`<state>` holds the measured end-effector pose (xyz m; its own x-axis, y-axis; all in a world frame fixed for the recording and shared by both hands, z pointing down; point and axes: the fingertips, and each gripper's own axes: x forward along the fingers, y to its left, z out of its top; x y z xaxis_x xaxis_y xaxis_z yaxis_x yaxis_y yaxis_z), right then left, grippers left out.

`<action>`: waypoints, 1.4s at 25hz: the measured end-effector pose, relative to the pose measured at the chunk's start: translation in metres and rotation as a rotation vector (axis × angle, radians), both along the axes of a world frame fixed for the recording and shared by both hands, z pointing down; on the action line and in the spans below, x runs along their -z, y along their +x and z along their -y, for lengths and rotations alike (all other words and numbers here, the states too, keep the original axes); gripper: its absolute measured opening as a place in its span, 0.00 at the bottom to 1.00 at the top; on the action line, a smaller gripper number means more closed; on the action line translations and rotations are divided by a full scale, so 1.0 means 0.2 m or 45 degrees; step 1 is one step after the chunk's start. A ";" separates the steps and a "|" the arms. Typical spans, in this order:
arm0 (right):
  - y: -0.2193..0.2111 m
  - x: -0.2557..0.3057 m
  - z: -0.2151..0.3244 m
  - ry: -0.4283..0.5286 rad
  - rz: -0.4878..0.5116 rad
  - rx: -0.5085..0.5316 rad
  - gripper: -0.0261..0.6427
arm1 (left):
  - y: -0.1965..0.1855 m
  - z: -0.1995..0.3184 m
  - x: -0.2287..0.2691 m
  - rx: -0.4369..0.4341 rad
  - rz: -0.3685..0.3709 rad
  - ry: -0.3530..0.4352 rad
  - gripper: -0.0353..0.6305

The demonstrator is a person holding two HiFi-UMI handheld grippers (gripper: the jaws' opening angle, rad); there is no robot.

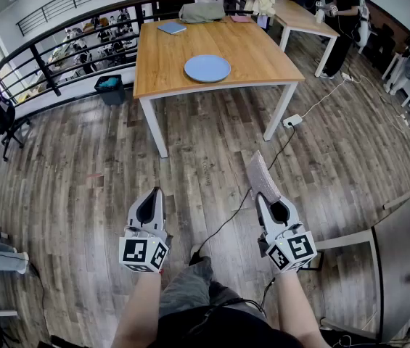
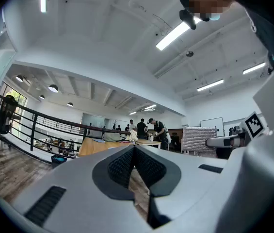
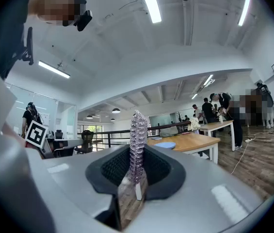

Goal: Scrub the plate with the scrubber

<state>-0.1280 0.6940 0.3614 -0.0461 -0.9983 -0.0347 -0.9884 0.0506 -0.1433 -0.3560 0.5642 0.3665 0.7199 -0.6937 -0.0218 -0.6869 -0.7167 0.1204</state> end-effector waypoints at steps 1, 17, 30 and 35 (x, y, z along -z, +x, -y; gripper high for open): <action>0.02 0.00 0.04 0.000 0.000 -0.004 0.16 | 0.02 0.04 0.00 -0.003 -0.001 -0.001 0.05; 0.24 0.01 0.68 0.059 0.056 -0.075 0.16 | 0.30 0.73 0.06 -0.102 -0.027 0.059 0.05; 0.23 -0.01 0.89 0.027 0.080 -0.055 0.16 | 0.25 0.92 0.01 -0.065 -0.064 0.028 0.05; 0.26 -0.02 1.02 0.028 0.076 -0.023 0.16 | 0.26 1.02 -0.01 -0.038 -0.059 0.028 0.05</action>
